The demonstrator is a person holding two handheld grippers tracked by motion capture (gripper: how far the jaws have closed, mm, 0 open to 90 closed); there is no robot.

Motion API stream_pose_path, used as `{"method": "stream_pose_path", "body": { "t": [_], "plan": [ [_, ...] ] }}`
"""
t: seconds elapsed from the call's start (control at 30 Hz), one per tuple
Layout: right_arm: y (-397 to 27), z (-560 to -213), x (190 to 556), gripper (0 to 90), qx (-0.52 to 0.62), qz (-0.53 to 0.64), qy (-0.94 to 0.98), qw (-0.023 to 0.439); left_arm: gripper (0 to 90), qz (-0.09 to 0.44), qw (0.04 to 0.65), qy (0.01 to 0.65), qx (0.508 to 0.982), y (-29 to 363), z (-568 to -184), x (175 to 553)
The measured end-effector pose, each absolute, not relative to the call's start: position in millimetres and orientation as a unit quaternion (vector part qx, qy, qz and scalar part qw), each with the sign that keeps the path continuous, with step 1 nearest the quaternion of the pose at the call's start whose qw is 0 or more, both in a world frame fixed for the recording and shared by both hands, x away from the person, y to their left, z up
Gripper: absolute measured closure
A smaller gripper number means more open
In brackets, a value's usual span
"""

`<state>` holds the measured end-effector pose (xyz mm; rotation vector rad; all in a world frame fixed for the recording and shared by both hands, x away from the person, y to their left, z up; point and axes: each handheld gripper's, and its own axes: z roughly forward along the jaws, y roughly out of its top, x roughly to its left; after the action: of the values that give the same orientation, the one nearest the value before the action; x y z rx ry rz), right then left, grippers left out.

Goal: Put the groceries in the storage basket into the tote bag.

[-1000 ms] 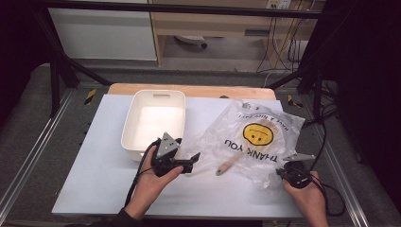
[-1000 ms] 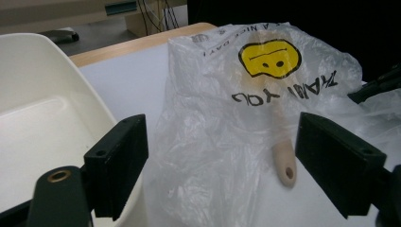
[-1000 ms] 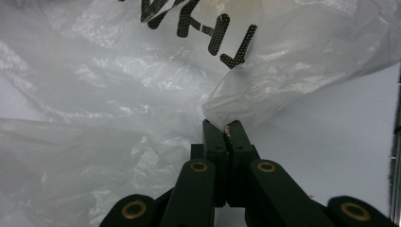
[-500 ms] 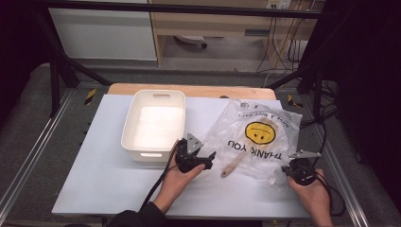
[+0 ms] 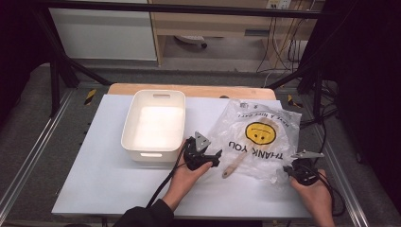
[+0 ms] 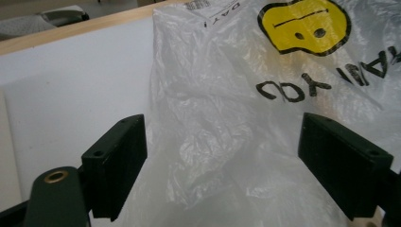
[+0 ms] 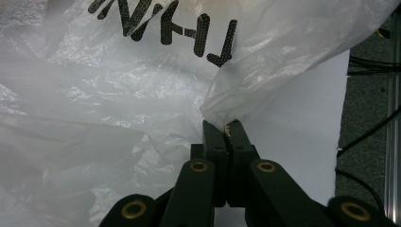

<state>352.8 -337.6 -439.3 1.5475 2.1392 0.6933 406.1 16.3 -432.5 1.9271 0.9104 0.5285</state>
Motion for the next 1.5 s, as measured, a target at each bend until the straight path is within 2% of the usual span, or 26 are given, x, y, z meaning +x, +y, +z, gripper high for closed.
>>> {"method": "stream_pose_path", "body": {
  "t": [0.27,0.33,0.47,0.87,1.0,1.1,1.27,1.5],
  "plan": [
    [-339,-439,352,90.0,0.557,0.251,0.765,0.201,15.1,0.211,0.428,0.392,0.787,15,-448,425],
    [-339,-439,352,90.0,0.557,0.251,0.766,0.200,15.1,0.226,0.415,0.385,0.793,13,-452,426],
    [-338,-439,351,90.0,0.556,0.249,0.767,0.200,8.5,0.217,0.400,0.397,0.797,11,-457,431],
    [-332,-436,349,90.0,0.546,0.259,0.772,0.198,8.6,0.180,0.361,0.420,0.813,7,-461,442],
    [-329,-436,348,90.0,0.543,0.263,0.774,0.193,9.1,0.182,0.352,0.416,0.819,6,-461,440],
    [-327,-436,348,90.0,0.541,0.266,0.774,0.194,17.8,0.188,0.355,0.409,0.820,6,-460,433],
    [-324,-436,349,90.0,0.536,0.267,0.777,0.193,50.3,0.182,0.367,0.390,0.824,8,-457,424],
    [-321,-435,348,90.0,0.532,0.271,0.780,0.189,77.8,0.159,0.386,0.370,0.830,10,-458,419]
  ]
}}
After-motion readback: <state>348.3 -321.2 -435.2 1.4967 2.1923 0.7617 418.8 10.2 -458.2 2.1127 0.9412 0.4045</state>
